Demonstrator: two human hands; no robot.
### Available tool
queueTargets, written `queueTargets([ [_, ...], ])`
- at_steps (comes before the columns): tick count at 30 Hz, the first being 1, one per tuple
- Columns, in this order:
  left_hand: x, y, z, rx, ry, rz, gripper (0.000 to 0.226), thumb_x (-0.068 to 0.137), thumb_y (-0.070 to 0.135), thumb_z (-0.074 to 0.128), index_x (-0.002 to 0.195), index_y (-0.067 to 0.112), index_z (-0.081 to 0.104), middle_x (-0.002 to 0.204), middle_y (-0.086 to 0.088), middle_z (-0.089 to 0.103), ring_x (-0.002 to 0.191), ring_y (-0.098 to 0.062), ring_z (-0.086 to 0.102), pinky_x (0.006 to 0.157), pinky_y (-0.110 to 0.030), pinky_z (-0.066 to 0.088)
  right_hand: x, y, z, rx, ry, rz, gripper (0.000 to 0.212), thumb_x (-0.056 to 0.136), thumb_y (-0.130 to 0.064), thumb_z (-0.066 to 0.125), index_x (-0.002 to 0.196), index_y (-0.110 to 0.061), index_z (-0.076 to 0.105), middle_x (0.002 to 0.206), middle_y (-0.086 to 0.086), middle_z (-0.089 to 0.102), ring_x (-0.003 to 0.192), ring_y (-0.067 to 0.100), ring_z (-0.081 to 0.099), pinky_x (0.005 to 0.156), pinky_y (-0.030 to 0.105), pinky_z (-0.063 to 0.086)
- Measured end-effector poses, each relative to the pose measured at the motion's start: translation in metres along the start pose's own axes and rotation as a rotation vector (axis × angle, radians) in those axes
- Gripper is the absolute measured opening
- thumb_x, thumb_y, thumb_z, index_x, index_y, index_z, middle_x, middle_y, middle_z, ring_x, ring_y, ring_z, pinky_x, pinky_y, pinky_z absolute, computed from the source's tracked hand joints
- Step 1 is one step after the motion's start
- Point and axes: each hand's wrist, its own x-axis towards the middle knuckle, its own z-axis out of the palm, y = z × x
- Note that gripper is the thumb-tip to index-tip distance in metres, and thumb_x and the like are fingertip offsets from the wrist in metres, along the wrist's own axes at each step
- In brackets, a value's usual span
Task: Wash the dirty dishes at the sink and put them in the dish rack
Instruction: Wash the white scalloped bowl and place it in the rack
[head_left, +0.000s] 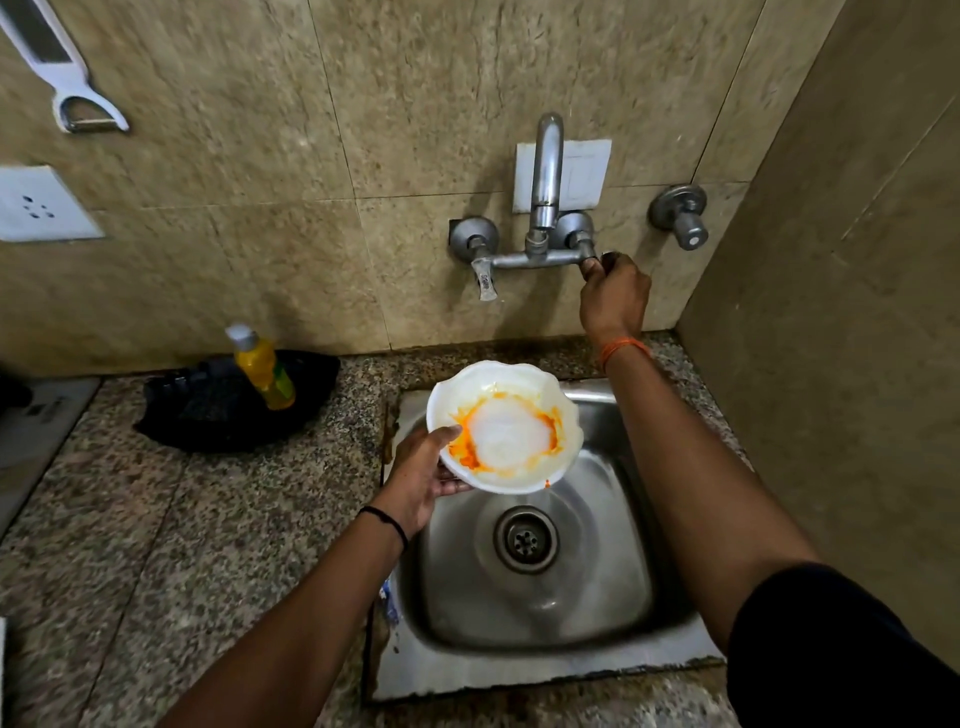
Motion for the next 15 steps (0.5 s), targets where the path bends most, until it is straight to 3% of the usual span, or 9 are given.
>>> queueTargets([
  [2, 0.002, 0.001, 0.002, -0.008, -0.01, 0.002, 0.034, 0.091, 0.02, 0.059, 0.124, 0.017, 0.056, 0.109, -0.011, 0.07, 0.09, -0.028, 0.069, 0.064, -0.038, 0.058, 0.002, 0.002, 0.002, -0.001, 0.001, 0.01, 0.026, 0.096, -0.02, 0.051, 0.107, -0.002, 0.066, 0.105, 0.02, 0.067, 0.099, 0.034, 0.059, 0.065, 0.024, 0.028],
  [8, 0.006, 0.004, 0.01, -0.01, -0.043, -0.021, 0.021, 0.094, 0.021, 0.055, 0.114, 0.017, 0.056, 0.1, -0.008, 0.068, 0.089, -0.026, 0.065, 0.081, -0.046, 0.054, 0.005, 0.009, 0.002, 0.084, -0.062, 0.054, 0.021, 0.095, -0.022, 0.052, 0.098, -0.006, 0.065, 0.099, 0.016, 0.069, 0.098, 0.033, 0.061, 0.069, 0.023, 0.035],
  [9, 0.007, 0.004, 0.011, -0.009, -0.047, -0.023, 0.018, 0.094, 0.021, 0.054, 0.112, 0.018, 0.057, 0.099, -0.007, 0.068, 0.089, -0.026, 0.065, 0.084, -0.047, 0.053, 0.001, 0.008, -0.001, 0.117, -0.078, 0.061, 0.021, 0.095, -0.023, 0.051, 0.103, -0.007, 0.063, 0.103, 0.015, 0.069, 0.101, 0.033, 0.062, 0.072, 0.023, 0.039],
  [11, 0.01, 0.004, 0.012, -0.013, -0.053, -0.024, 0.014, 0.094, 0.021, 0.055, 0.108, 0.02, 0.058, 0.099, -0.006, 0.068, 0.09, -0.026, 0.065, 0.088, -0.05, 0.052, -0.019, 0.006, -0.007, 0.141, -0.127, 0.087, 0.039, 0.097, -0.026, 0.048, 0.131, -0.008, 0.05, 0.127, 0.016, 0.061, 0.118, 0.032, 0.056, 0.091, 0.029, 0.044],
  [13, 0.014, 0.002, 0.012, -0.019, -0.059, -0.022, 0.011, 0.094, 0.022, 0.055, 0.104, 0.021, 0.059, 0.099, -0.006, 0.068, 0.092, -0.026, 0.065, 0.094, -0.052, 0.05, -0.059, 0.007, -0.011, 0.091, -0.194, 0.048, 0.057, 0.099, -0.028, 0.045, 0.15, -0.011, 0.026, 0.147, 0.015, 0.044, 0.133, 0.029, 0.044, 0.108, 0.033, 0.036],
  [15, 0.019, 0.002, 0.014, -0.026, -0.062, -0.019, 0.008, 0.094, 0.023, 0.055, 0.1, 0.022, 0.06, 0.099, -0.006, 0.068, 0.094, -0.026, 0.064, 0.095, -0.052, 0.049, -0.106, 0.015, -0.013, 0.007, -0.339, -0.138, 0.057, 0.1, -0.025, 0.042, 0.152, -0.011, 0.022, 0.154, 0.011, 0.034, 0.14, 0.026, 0.035, 0.114, 0.031, 0.027],
])
